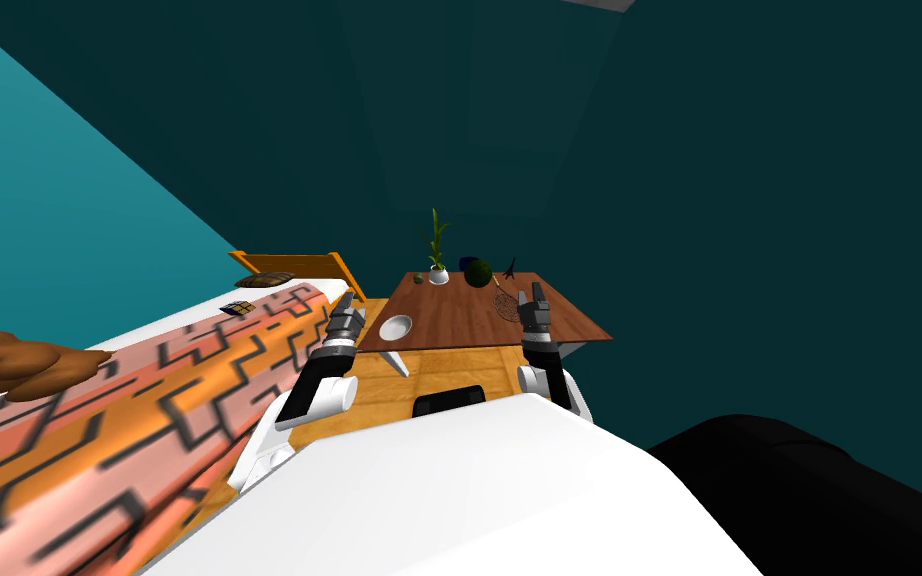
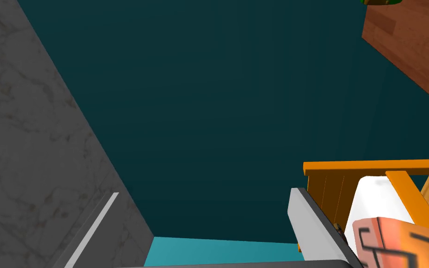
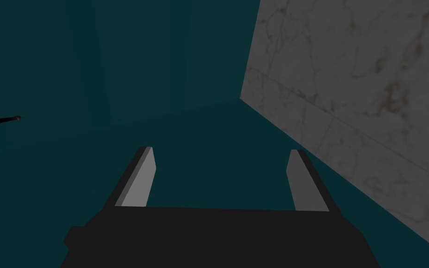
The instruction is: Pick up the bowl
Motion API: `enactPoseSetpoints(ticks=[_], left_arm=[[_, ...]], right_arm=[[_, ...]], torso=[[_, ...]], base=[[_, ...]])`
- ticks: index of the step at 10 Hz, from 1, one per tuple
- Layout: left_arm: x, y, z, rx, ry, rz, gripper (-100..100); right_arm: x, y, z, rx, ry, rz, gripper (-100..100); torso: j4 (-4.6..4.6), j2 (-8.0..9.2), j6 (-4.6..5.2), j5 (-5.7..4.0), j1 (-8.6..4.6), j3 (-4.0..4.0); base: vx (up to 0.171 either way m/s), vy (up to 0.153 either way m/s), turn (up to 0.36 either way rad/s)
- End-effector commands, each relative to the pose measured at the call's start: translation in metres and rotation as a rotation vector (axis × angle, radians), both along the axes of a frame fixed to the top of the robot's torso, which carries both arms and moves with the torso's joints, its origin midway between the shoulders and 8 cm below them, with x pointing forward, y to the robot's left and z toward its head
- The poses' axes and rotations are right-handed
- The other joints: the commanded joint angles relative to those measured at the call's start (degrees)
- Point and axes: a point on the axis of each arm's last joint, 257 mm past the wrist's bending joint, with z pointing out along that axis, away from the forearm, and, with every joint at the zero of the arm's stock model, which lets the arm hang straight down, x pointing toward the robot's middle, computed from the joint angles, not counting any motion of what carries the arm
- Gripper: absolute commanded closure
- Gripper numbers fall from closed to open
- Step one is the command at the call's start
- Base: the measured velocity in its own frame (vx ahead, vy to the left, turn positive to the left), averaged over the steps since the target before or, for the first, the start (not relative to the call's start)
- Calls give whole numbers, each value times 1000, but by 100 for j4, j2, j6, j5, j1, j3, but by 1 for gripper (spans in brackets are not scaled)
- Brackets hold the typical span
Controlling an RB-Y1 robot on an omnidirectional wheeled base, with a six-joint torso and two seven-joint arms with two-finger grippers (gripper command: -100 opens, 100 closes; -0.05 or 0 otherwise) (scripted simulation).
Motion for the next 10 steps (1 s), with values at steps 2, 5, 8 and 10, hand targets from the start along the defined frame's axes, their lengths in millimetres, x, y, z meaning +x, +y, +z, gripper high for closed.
enactPoseSetpoints(ticks=[2, 5, 8, 10], left_arm=[[11, 9, -20, -37, 67, 14, -100], [16, 14, -38, -63, 125, 26, -100], [22, 23, -71, -110, 226, 49, -100], [24, 28, -88, -133, 278, 61, -100]], right_arm=[[0, 0, 0, 0, 0, 0, 0], [0, 0, 0, 0, 0, 0, 0], [0, 0, 0, 0, 0, 0, 0], [0, 0, 0, 0, 0, 0, 0]], torso=[[0, -1, 0, 0, 1, -1], [-1, -5, 0, 0, 0, -3], [-1, -5, 1, -1, -4, -3], [-2, -8, 0, 1, 4, -5]], base=[[-7, -40, -8], [3, -34, -7], [5, -39, -17], [12, -21, -15]])
